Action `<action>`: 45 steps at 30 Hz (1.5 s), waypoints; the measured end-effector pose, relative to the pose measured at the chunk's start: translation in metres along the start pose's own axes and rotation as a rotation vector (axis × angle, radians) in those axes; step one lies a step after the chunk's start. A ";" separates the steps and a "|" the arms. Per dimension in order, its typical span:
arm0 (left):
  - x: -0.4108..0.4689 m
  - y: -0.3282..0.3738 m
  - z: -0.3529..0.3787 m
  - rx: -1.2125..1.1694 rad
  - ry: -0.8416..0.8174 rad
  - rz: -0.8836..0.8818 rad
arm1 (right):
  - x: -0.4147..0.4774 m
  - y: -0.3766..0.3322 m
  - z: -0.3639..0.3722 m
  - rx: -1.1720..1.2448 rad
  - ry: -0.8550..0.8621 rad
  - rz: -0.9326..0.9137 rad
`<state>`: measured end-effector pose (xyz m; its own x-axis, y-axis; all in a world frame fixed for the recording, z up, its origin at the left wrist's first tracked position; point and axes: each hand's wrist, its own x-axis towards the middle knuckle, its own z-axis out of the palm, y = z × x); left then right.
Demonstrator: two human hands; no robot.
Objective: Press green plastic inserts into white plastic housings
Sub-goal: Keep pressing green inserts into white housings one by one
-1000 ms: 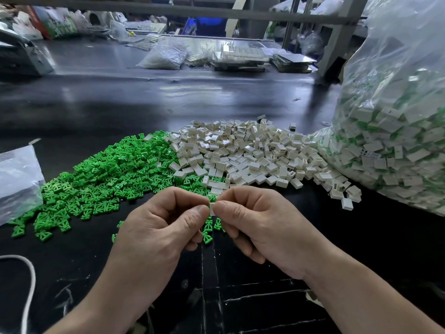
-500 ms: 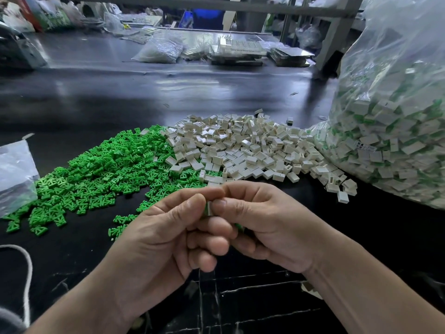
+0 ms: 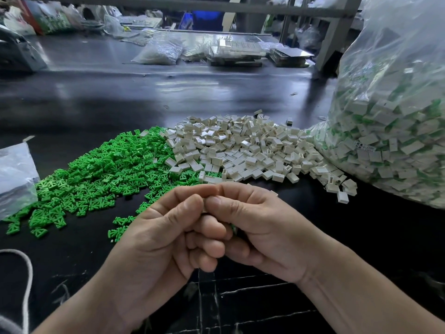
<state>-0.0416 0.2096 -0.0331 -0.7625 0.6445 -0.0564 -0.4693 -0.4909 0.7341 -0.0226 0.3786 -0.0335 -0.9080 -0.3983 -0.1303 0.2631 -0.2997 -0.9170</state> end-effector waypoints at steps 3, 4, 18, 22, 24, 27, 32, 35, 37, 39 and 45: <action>0.000 0.001 -0.001 0.018 0.025 -0.006 | -0.001 0.001 0.001 -0.023 0.016 -0.006; 0.000 0.002 -0.001 0.023 0.033 -0.003 | -0.001 0.001 0.001 -0.028 0.022 -0.006; 0.002 -0.002 0.001 0.061 0.062 0.075 | 0.000 0.002 0.003 -0.045 0.043 -0.030; 0.005 -0.003 0.001 0.142 0.062 0.126 | -0.001 -0.002 -0.002 0.032 0.059 -0.047; 0.003 0.000 -0.001 0.212 0.089 0.150 | -0.002 -0.009 -0.007 0.100 0.077 -0.086; 0.000 0.006 -0.007 0.347 0.175 0.214 | -0.004 -0.021 -0.017 0.146 0.111 -0.129; -0.004 -0.002 -0.002 0.853 0.242 0.429 | -0.001 -0.009 -0.010 0.034 0.067 -0.058; -0.006 -0.008 0.002 0.920 0.186 0.505 | 0.001 -0.004 -0.006 0.027 0.035 -0.034; -0.005 -0.009 0.002 0.971 0.225 0.556 | 0.001 -0.003 -0.006 0.026 0.035 -0.026; -0.004 -0.009 0.001 1.030 0.288 0.588 | 0.001 -0.003 -0.007 0.021 0.051 -0.018; -0.004 -0.007 0.000 1.153 0.323 0.677 | 0.001 -0.003 -0.005 -0.009 0.100 0.001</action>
<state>-0.0350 0.2099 -0.0376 -0.8351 0.2351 0.4974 0.5433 0.2103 0.8128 -0.0261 0.3829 -0.0327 -0.9359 -0.3096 -0.1679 0.2615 -0.2917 -0.9201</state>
